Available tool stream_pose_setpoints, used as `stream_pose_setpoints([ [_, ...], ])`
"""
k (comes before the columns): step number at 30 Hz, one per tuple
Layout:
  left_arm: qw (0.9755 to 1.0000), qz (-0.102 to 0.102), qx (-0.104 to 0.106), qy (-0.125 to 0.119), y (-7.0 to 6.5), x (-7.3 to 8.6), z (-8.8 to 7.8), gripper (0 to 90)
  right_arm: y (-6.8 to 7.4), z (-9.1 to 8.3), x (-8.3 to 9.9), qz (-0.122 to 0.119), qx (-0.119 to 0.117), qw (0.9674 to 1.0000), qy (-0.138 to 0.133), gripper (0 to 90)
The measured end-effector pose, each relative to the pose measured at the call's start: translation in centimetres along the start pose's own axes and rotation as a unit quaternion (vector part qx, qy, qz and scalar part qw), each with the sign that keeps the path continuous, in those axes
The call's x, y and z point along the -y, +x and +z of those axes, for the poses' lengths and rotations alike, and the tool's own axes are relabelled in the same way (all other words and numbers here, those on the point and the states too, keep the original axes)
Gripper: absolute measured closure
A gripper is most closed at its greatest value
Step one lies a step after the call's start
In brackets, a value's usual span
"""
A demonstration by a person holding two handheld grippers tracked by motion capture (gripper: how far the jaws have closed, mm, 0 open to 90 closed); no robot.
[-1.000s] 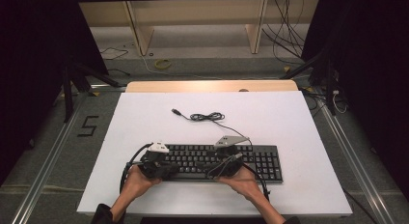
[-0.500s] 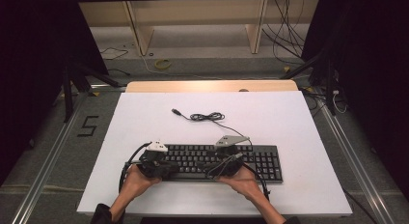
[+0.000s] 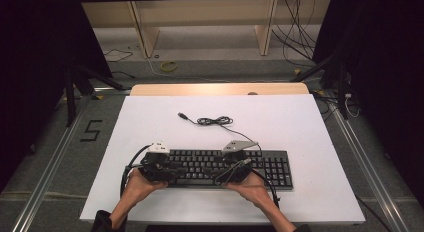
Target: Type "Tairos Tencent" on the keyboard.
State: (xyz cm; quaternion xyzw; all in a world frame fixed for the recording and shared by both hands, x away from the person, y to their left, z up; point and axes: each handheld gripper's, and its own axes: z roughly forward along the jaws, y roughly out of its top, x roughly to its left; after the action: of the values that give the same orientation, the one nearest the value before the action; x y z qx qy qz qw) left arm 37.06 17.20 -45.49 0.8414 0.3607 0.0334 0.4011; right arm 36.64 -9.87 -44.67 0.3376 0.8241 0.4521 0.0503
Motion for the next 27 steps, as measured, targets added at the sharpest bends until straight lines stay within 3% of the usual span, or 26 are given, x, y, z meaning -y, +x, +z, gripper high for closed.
stream_pose_setpoints([
  [10, 0.9999, 0.0, -0.011, -0.008, 0.2, -0.3, -0.4, 46.6, 0.0, 0.0, 0.0, 0.001, 0.0, 1.0, 0.001, 36.5],
  [27, 0.9993, -0.02, -0.023, -0.022, 1.1, -0.6, -0.6, 38.3, 0.0, 0.1, 0.0, 0.002, -0.002, 1.0, 0.0, 36.4],
])
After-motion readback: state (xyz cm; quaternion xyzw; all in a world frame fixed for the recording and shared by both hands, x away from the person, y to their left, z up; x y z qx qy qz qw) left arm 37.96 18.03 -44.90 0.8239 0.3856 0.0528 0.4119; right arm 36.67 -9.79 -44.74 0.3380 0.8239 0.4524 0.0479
